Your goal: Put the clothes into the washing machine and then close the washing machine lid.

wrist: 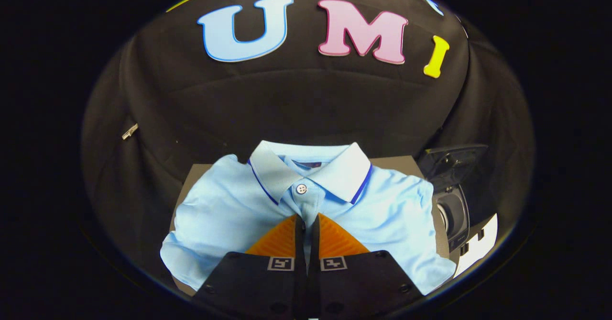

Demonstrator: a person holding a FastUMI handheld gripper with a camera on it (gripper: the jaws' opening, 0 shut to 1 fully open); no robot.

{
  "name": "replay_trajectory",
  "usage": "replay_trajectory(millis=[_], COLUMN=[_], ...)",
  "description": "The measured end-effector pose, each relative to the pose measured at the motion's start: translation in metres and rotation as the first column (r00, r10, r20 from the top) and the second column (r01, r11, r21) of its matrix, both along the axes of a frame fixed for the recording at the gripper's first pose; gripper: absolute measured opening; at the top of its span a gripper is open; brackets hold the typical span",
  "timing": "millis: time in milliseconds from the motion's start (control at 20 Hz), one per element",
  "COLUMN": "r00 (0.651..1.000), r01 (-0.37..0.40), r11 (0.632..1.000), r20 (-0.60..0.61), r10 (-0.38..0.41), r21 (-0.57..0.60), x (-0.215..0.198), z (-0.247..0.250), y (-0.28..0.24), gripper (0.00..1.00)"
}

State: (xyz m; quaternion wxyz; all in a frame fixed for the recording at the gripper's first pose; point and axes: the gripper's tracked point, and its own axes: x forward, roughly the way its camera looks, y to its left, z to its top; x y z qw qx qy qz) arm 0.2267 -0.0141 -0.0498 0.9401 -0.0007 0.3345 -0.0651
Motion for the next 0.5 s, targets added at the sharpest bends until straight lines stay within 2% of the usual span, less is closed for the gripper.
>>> replay_trajectory(millis=[350, 500], r00=[0.988, 0.974], r01=[0.014, 0.001], r11=[0.998, 0.997], r20=[0.156, 0.227], r10=[-0.005, 0.017], r21=[-0.06, -0.076], x=[-0.024, -0.032], z=[0.034, 0.059], y=[-0.004, -0.005], gripper=[0.05, 0.05])
